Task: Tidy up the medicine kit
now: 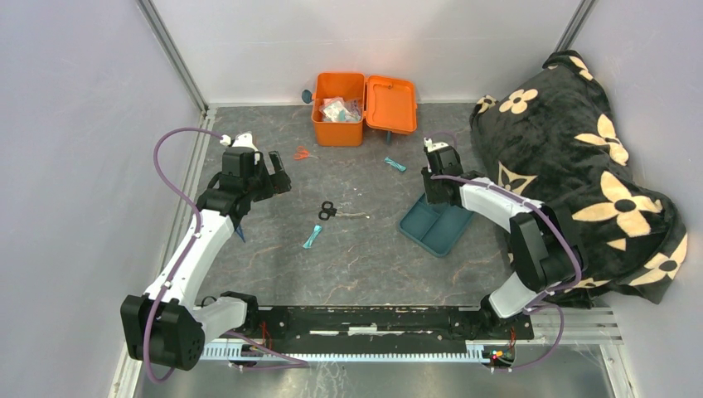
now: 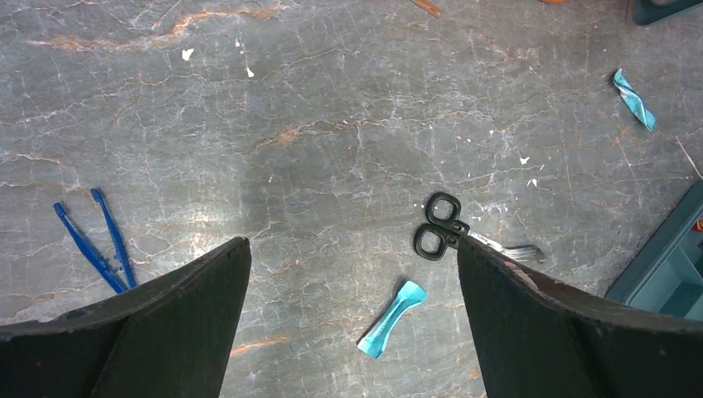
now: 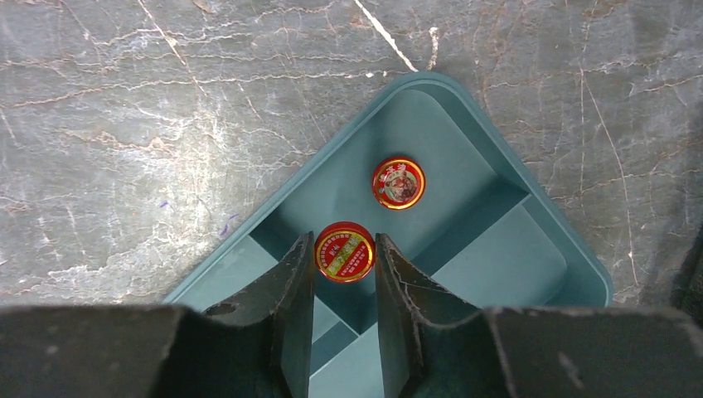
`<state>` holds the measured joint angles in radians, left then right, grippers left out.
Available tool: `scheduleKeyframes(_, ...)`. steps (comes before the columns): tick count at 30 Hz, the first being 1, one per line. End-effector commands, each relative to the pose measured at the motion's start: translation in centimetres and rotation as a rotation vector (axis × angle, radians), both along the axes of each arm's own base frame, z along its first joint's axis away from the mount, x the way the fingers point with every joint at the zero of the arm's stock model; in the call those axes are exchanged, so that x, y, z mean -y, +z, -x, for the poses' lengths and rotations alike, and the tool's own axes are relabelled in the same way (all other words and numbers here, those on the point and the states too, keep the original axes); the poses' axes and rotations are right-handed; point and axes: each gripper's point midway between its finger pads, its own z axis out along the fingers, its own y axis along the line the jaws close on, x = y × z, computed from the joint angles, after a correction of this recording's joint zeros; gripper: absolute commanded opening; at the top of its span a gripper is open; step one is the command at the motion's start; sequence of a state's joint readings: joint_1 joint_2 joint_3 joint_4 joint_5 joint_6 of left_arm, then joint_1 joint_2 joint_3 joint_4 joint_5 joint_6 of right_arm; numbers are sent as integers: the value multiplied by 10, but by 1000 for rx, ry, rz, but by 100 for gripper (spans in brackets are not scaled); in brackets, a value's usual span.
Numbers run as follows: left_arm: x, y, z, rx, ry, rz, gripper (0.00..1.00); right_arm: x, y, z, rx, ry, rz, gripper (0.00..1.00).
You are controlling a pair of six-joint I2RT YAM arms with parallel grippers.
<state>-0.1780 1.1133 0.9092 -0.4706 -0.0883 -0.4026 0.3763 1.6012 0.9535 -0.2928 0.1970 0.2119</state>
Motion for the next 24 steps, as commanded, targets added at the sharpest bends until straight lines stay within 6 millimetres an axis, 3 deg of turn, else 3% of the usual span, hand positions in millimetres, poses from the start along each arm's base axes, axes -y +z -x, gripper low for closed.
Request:
scheduleKeyframes(1,-4,8,-4,37,11,-12,100,-7,9,-21,46,16,-34,28)
scheduleKeyframes(8,-4,8,-4,36,10,-11,100,-14,-2,-24,19,40,-58,31)
scheduleKeyframes(14,-4,7,-4,32,9,-12,100,-9,-3,-26,20,26,-48,41)
scheduleKeyframes(18,-4,7,-4,32,10,-13,100,-7,5,-28,39,19,-40,50)
scheduleKeyframes(24,-5,9,-4,39,14,-12,100,-8,31,-28,91,16,-68,51)
